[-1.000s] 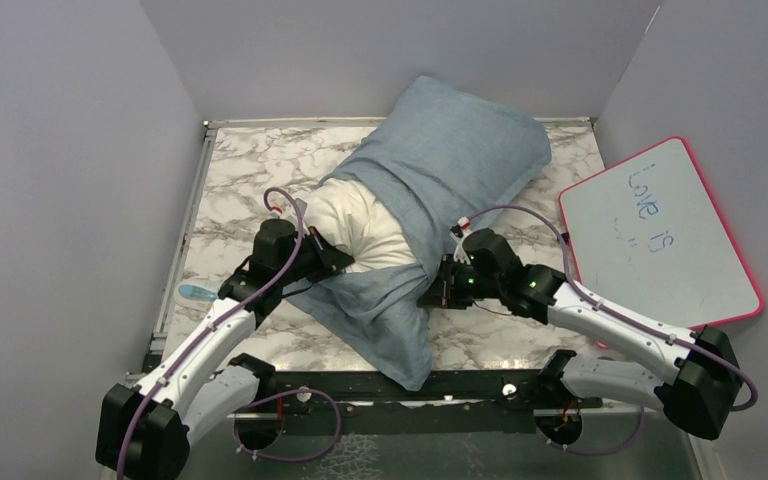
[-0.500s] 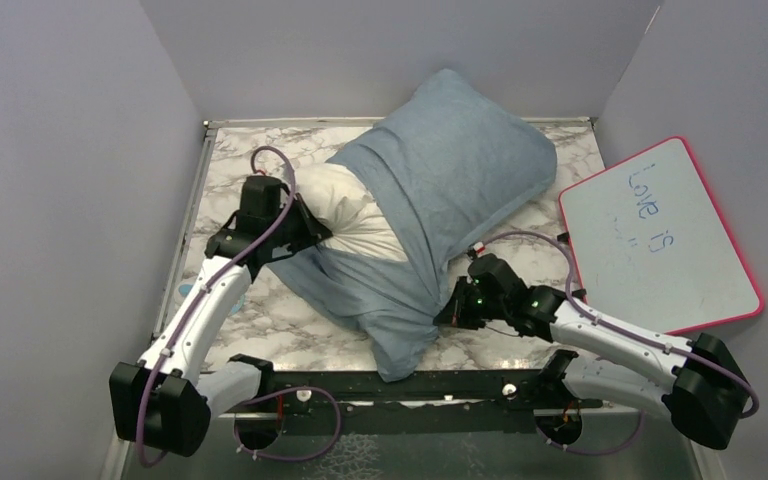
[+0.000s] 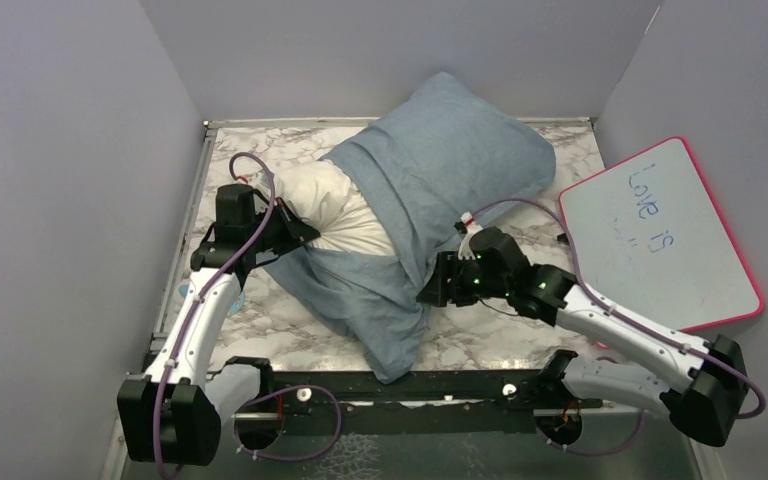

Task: Remove the pillowcase from the pillow
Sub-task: Remove the pillow from the pillowcase.

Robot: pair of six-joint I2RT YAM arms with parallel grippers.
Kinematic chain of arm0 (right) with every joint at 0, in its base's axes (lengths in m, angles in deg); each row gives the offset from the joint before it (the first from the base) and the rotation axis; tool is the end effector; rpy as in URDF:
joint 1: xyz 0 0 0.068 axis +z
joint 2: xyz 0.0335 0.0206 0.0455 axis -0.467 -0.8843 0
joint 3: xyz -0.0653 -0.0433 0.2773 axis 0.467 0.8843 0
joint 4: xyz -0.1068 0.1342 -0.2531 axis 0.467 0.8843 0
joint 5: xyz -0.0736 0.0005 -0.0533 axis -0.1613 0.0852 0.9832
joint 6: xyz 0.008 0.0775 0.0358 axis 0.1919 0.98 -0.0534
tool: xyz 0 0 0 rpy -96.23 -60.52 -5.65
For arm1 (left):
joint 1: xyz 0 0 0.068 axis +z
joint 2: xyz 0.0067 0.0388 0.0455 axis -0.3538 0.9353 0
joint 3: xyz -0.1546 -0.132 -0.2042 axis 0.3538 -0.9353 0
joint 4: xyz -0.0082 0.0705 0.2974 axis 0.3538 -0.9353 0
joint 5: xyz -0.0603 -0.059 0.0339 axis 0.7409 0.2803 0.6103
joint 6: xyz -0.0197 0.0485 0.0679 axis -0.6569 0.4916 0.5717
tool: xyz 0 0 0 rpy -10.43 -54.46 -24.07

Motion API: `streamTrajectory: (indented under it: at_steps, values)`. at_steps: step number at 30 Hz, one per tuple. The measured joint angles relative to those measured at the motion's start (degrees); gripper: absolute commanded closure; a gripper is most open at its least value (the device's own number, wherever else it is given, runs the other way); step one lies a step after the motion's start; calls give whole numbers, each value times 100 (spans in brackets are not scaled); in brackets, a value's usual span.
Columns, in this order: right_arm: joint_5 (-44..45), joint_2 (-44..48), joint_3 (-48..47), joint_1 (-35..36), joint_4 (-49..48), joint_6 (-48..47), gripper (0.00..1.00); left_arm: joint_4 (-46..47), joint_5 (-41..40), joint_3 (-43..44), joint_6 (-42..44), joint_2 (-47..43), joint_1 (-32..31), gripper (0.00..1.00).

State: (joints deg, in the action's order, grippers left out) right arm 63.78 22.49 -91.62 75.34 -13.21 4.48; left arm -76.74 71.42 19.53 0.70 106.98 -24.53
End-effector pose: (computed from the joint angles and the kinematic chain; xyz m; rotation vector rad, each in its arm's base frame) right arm 0.1833 0.2179 0.2156 -0.1686 2.5030 0.9363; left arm 0.2888 -0.0542 0.2681 -0.3153 2.2485 -0.8901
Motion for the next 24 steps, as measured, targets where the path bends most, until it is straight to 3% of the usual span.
streamTrajectory:
  at_steps: [6,11,18,21,24]
  values:
    - [-328,153,-1246,-2,-35,-1261,31,120,7,-168,-70,-181,-46,100]
    - [-1121,-1102,-2455,33,-330,-1956,31,140,2,-168,-92,-208,-129,100]
    - [-1576,-2903,-3646,205,-197,-2667,31,136,7,-181,-109,-372,-203,100]
    - [-1589,-3252,-3915,299,-151,-2903,31,136,4,-188,-109,-380,-223,100]
    - [-1606,-3373,-4002,376,-81,-3084,39,133,4,-190,-116,-380,-232,100]
